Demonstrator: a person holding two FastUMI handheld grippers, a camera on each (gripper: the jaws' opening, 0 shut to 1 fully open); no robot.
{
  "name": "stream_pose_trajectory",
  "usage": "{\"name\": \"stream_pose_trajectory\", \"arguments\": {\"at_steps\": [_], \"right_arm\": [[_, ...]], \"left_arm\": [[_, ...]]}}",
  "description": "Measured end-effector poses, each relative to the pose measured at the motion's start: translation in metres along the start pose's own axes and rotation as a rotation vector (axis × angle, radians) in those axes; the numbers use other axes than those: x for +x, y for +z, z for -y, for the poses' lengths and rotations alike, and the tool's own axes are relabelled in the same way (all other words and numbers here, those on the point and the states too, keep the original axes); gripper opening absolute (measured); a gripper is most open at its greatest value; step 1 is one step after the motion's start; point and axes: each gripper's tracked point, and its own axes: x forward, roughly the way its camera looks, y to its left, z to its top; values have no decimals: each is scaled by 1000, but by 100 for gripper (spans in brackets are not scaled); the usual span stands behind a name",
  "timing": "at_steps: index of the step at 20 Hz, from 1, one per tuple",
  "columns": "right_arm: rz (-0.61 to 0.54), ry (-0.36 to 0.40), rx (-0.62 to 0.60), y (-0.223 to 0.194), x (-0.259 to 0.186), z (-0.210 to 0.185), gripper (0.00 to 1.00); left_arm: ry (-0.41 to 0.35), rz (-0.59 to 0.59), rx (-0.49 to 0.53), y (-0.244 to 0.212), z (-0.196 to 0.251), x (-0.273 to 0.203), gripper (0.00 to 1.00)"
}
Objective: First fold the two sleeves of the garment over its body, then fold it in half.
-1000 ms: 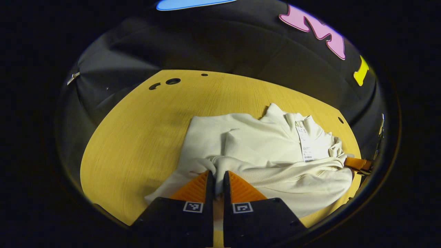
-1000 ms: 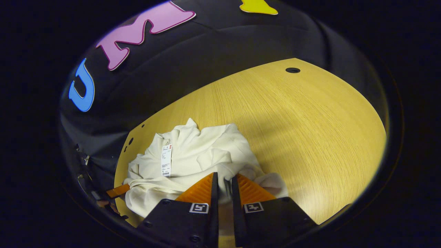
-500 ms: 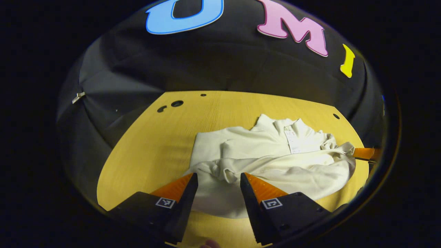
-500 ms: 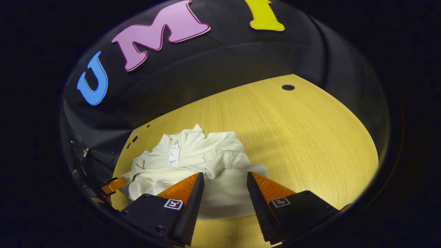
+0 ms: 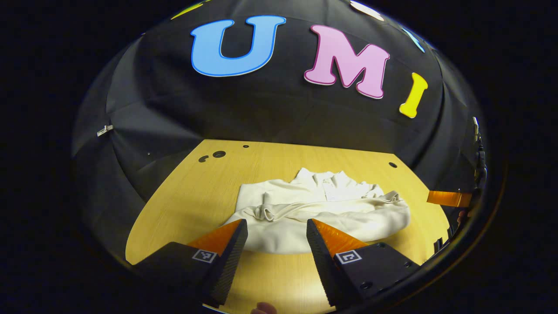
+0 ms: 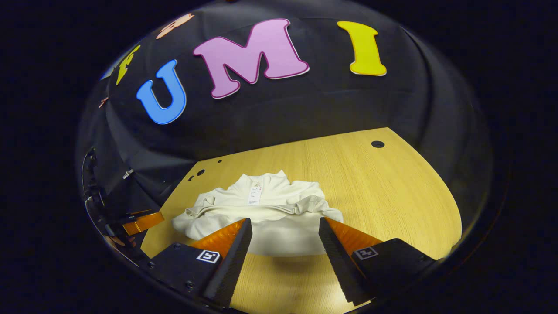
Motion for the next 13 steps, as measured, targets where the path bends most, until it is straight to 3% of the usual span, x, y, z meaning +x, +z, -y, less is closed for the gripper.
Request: {"name": "stream_pose_trajectory", "arguments": {"at_steps": [8, 13], "right_arm": [[27, 63, -65, -6, -37, -35, 96], [5, 84, -77, -17, -39, -35, 96]], "left_arm": [[-34, 25, 32, -10, 13, -41, 85], [-33, 7, 33, -16, 26, -48, 85]]}}
